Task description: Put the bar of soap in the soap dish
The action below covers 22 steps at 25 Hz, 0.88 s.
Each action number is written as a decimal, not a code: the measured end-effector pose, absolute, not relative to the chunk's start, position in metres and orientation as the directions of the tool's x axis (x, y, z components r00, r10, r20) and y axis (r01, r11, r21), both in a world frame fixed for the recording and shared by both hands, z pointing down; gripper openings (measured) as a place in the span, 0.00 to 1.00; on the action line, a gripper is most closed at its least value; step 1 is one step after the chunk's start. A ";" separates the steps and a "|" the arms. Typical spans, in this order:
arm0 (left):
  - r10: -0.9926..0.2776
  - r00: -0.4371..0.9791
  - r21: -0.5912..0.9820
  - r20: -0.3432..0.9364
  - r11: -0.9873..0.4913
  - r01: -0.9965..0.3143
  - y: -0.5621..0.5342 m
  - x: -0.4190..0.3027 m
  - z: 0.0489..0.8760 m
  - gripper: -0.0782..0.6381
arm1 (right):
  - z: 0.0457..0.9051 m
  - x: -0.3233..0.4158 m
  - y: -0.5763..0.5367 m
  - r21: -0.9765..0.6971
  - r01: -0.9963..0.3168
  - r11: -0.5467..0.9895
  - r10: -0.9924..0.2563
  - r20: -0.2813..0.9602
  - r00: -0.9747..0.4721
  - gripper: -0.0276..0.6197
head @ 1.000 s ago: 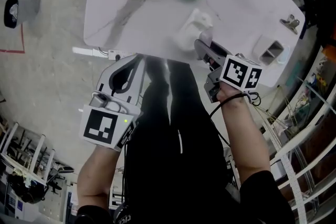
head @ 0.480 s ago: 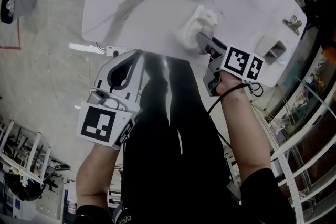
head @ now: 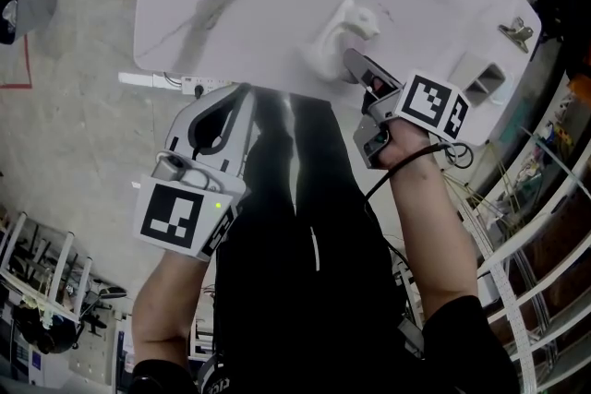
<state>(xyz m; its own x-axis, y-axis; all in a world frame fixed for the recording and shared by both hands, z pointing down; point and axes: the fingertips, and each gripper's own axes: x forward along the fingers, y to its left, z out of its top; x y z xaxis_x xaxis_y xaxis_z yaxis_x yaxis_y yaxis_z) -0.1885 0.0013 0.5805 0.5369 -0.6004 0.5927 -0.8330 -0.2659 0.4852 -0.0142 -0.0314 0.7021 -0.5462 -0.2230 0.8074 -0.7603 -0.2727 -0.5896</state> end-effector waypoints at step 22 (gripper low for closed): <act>-0.662 0.489 0.468 0.568 -0.229 -0.853 0.003 -0.218 0.551 0.12 | 0.657 -0.024 -0.021 -0.624 -0.753 -0.209 -0.310 0.773 -0.554 0.17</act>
